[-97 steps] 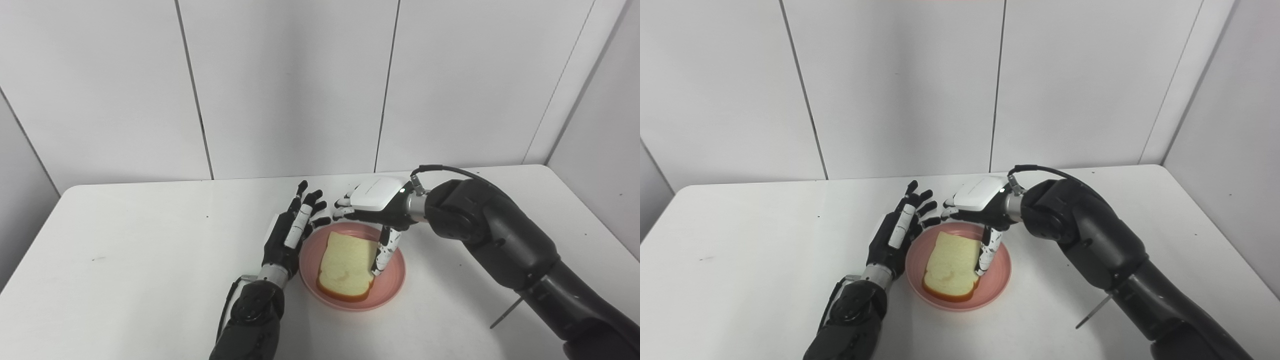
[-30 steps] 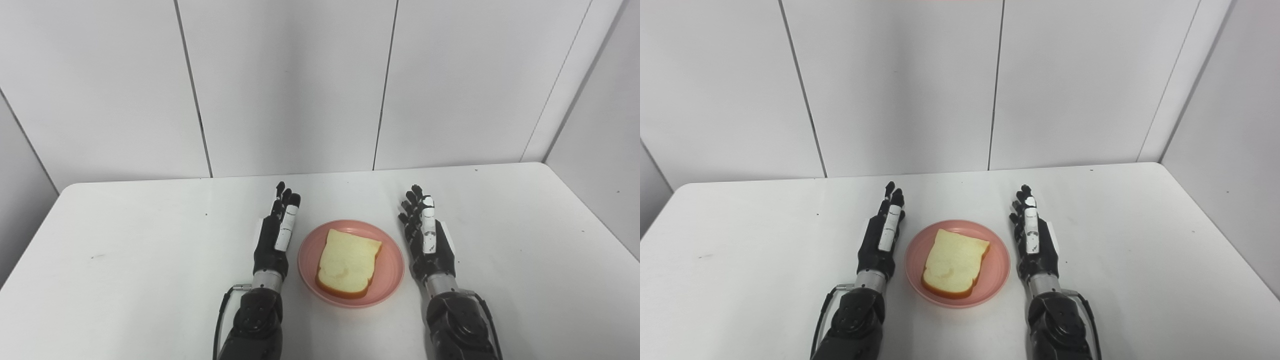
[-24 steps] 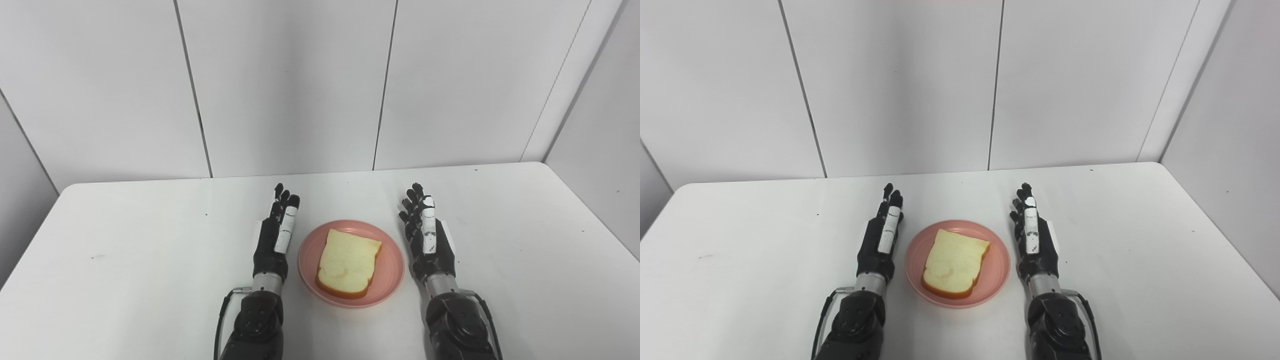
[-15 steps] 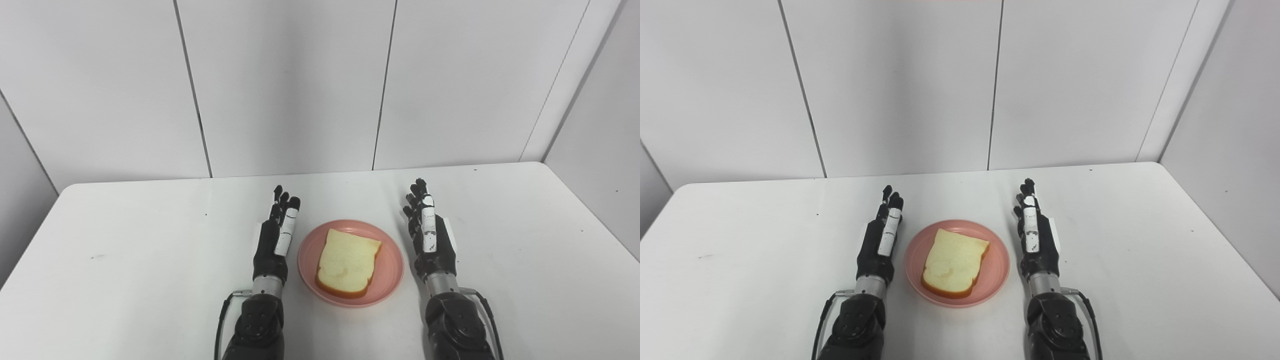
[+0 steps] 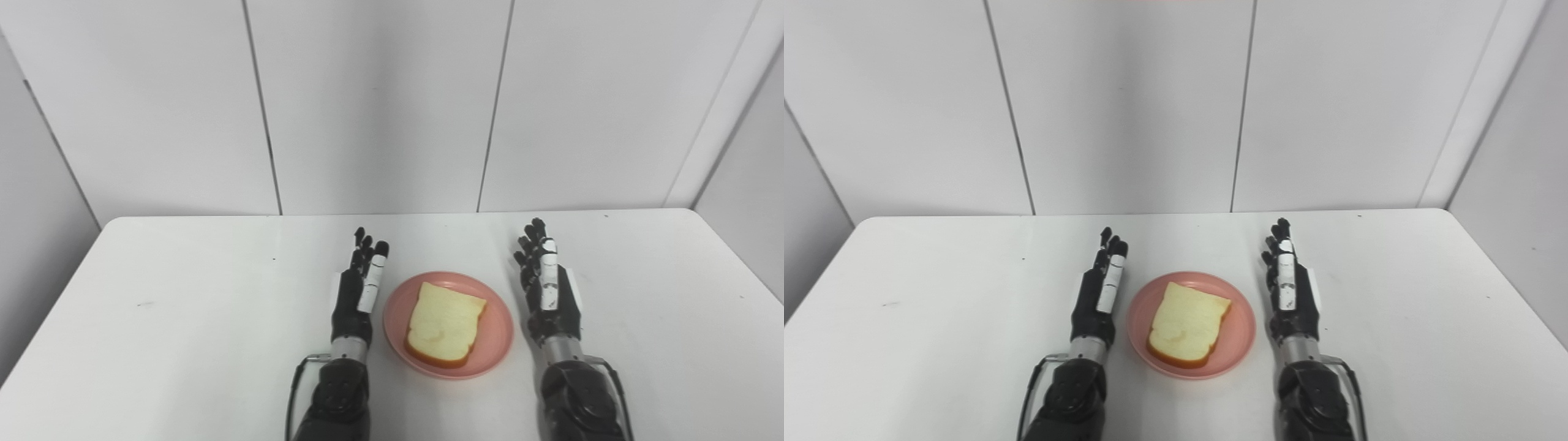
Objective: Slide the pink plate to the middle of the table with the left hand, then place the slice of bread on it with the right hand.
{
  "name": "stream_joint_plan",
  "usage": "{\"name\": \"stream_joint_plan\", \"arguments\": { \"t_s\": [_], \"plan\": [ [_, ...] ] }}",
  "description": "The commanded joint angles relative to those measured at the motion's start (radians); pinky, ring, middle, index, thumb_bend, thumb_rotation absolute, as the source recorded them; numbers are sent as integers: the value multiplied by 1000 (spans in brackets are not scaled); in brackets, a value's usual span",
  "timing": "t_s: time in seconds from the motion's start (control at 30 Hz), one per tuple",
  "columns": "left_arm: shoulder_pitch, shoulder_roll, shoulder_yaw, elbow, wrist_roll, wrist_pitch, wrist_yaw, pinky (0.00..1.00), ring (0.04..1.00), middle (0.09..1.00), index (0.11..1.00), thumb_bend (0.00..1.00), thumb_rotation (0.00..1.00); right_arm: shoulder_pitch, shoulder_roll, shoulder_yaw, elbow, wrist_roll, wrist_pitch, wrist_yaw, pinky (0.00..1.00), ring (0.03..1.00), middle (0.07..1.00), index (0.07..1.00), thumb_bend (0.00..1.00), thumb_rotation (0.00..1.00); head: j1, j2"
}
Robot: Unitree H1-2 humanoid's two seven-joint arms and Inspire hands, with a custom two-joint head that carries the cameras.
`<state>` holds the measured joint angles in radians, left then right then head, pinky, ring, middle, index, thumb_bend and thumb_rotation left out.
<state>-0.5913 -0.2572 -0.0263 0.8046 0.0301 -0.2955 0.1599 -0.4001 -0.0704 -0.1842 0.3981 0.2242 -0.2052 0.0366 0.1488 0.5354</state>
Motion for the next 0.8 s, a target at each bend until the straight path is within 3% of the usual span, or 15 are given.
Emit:
{"name": "stream_joint_plan", "arguments": {
  "t_s": [0.0, 0.77],
  "plan": [
    [14, -9, 8, 29, -6, 39, 13, 1000, 1000, 1000, 1000, 829, 839, 37, -5, -2, 27, 1, -25, 10, 1000, 1000, 1000, 1000, 938, 982, -5, 2],
    [38, -2, -5, 1, 11, 48, 15, 1000, 1000, 1000, 1000, 819, 857, 56, 9, 11, 7, -14, -9, -17, 1000, 1000, 1000, 988, 926, 976, -31, 3]
  ]
}}
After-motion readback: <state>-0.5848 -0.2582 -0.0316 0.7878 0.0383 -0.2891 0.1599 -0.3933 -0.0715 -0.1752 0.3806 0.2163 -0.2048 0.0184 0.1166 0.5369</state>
